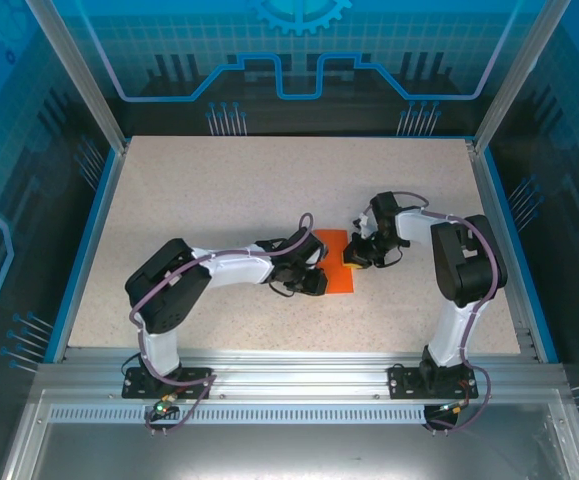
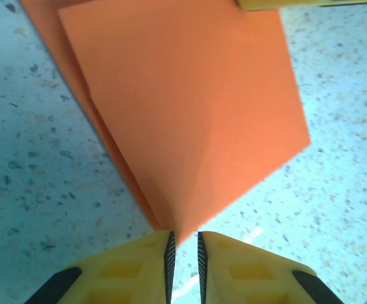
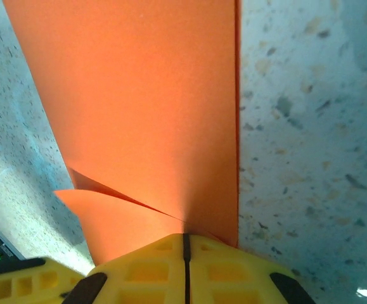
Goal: Fold a paper plane with a square sheet of paper (fold left side to right side)
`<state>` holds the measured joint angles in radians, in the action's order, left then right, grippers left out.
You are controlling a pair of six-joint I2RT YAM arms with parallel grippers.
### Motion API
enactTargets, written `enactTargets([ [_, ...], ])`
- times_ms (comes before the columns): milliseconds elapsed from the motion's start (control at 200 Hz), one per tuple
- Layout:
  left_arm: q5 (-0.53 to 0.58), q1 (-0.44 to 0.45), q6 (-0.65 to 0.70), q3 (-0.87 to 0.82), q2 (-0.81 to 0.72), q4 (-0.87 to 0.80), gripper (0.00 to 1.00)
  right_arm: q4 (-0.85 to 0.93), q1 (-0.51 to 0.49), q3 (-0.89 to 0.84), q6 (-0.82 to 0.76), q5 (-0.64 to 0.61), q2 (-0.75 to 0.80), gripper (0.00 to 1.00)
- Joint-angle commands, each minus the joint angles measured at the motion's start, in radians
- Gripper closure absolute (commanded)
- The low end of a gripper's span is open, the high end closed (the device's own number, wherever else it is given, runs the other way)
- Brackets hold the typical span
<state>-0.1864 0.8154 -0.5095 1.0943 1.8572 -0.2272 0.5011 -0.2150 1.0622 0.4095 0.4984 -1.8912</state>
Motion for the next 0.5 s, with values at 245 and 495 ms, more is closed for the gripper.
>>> enactTargets([
  [245,-0.091,0.002,0.043,0.170,0.106,-0.008,0.78,-0.041,0.020,-0.024,-0.005,-0.044,-0.043,0.93],
  [495,-0.035,-0.013,0.048,0.155,0.141,-0.064,0.78,-0.041,0.017,-0.028,-0.006,-0.038,-0.044,0.93],
])
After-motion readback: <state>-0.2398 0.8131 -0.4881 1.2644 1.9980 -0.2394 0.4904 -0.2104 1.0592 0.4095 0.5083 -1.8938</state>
